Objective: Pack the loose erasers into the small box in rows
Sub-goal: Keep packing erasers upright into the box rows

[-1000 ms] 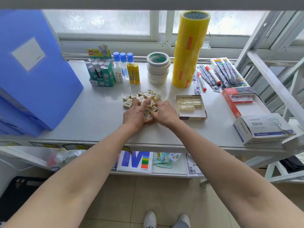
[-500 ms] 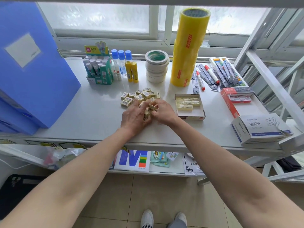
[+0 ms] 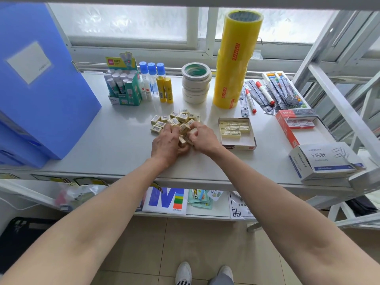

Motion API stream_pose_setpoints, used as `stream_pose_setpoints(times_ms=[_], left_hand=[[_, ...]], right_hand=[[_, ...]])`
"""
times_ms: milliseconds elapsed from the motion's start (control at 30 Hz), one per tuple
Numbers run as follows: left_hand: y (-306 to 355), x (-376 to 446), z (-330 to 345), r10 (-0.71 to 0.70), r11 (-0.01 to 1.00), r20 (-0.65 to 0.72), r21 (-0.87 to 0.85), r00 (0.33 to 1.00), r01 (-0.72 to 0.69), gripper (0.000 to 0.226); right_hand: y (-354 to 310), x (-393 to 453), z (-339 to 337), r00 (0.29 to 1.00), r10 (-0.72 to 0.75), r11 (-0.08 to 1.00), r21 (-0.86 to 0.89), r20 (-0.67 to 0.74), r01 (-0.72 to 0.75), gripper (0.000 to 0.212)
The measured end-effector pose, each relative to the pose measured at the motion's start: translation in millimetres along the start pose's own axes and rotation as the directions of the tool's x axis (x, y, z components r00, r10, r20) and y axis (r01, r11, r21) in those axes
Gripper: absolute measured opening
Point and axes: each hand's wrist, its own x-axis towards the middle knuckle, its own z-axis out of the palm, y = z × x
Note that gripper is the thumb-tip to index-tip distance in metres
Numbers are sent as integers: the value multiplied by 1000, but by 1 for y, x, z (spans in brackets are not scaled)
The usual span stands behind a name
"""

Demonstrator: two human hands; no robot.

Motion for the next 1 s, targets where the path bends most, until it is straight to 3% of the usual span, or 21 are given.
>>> stream_pose_setpoints(times_ms=[133,300,433,700,867,1000], left_hand=[[-2,0,0,-9,1000,-13,-24,1000,9,72],[-2,-2,2,25,996,-67,-84,997,-30,62],[0,1,3,-2,998,-44,-58,999,0,68],[4,2,5,-43,999,-108,10,993,44,45],[10,1,9,35,999,-166,27,985,-31,38],[5,5,14,106,991,-208,98,972,-87,31]], right_hand=[[2,4,5,1000,13,1000,28,15,-14,19],[-1,7,3,1000,9,1000,-8,23,-9,16],[-2,7,1,1000,-7,1000,-9,23,7,21],[-1,1,1,1000,-5,996,95,31,2,14],[-9,-3,2,999,-48,997,60,26,46,34],[1,0,2,997,65,990,130,-39,-60,23]])
